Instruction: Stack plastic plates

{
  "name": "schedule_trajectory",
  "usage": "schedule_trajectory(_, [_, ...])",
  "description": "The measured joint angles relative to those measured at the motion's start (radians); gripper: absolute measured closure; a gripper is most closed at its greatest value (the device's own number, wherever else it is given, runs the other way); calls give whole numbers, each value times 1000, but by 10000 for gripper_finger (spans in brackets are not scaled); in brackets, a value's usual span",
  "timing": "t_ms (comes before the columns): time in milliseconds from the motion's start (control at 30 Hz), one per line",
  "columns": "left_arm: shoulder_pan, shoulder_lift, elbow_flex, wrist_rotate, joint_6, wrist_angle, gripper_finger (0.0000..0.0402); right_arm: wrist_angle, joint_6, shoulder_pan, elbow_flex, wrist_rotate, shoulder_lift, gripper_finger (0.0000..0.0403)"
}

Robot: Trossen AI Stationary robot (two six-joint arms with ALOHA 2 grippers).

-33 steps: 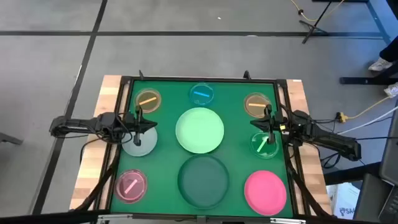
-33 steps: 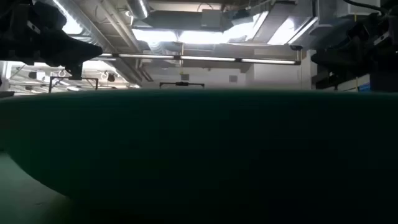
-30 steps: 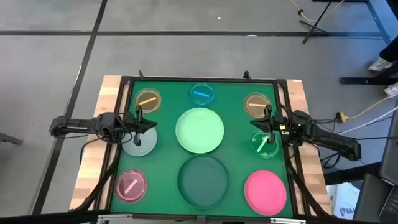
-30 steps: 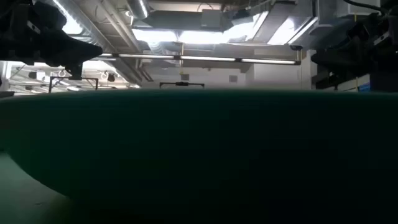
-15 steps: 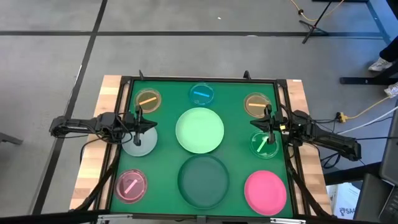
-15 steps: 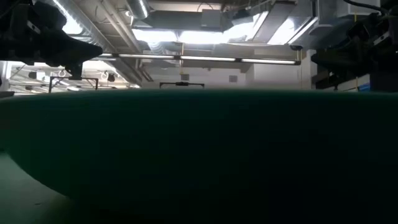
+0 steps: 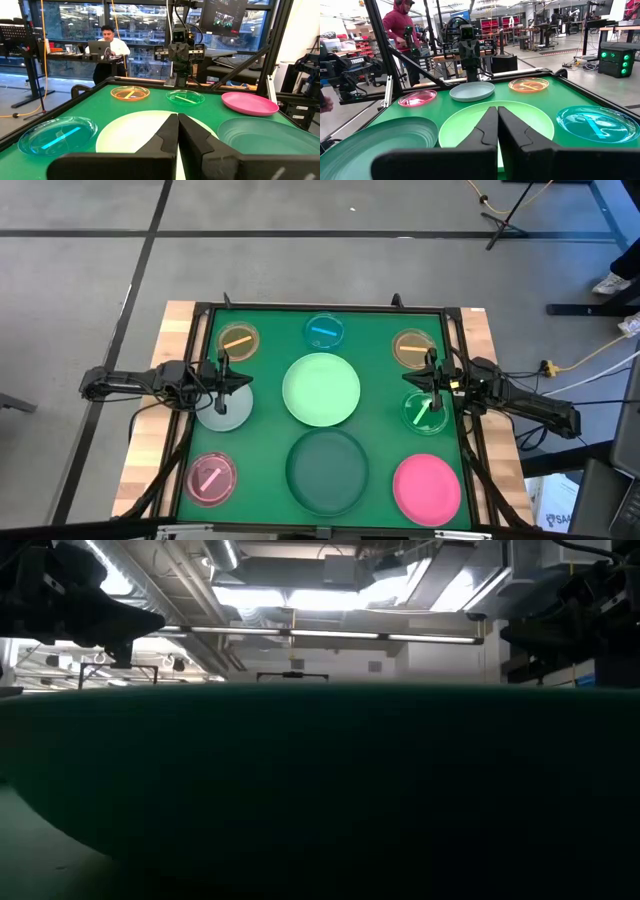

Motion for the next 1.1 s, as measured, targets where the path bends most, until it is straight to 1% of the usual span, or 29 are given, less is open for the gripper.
schedule_trajectory(333, [0, 0, 0, 0, 1, 1, 398, 0, 0, 0, 0, 0, 0, 402])
schedule_trajectory(467, [0, 0, 0, -29, 25, 6, 398, 0, 0, 0, 0, 0, 0, 402])
schedule_trajectory(600, [0, 0, 0, -27, 30, 11, 398, 0, 0, 0, 0, 0, 0, 402])
schedule_trajectory(800, [0, 5, 0, -26, 43, 117, 398, 0, 0, 0, 0, 0, 0, 402])
schedule_trajectory(867, [0, 28, 0, -18, 46, 136, 398, 3, 0, 0, 0, 0, 0, 402])
schedule_trajectory(933, [0, 58, 0, -19, 32, 160, 398, 4, 0, 0, 0, 22, 0, 402])
schedule_trajectory(1100, [0, 183, 0, -16, -12, 281, 398, -5, -2, 0, -2, 169, 0, 402])
